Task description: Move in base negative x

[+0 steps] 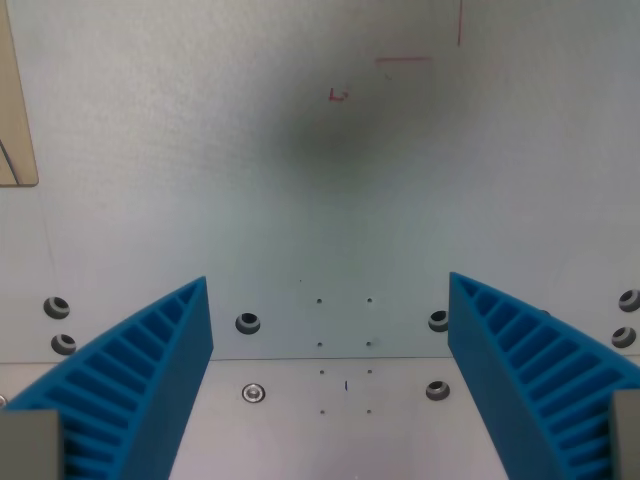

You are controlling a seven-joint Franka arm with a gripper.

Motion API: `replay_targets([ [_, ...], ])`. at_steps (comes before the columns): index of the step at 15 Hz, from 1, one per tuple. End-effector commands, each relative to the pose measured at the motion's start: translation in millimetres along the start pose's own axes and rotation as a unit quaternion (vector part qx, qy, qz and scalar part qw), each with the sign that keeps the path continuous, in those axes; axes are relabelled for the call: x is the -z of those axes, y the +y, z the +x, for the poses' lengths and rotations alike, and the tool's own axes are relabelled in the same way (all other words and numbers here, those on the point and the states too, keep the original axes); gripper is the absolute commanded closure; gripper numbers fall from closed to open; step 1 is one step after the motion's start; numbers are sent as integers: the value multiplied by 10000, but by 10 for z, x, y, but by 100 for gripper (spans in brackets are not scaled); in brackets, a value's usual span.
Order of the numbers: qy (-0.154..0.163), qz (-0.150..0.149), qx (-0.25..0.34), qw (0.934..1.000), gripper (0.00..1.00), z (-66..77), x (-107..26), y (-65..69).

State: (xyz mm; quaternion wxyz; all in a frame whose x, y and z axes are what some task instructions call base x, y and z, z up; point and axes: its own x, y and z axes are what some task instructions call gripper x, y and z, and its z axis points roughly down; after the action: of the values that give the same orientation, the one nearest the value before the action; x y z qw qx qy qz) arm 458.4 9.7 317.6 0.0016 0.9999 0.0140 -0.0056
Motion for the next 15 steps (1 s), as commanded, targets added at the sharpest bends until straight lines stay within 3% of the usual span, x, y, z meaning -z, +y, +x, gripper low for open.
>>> replay_targets([
  [1, 21, 1, 0, 10000, 0, -50, 17, -3],
  [15, 21, 1, 0, 10000, 0, -749, -56, -43],
])
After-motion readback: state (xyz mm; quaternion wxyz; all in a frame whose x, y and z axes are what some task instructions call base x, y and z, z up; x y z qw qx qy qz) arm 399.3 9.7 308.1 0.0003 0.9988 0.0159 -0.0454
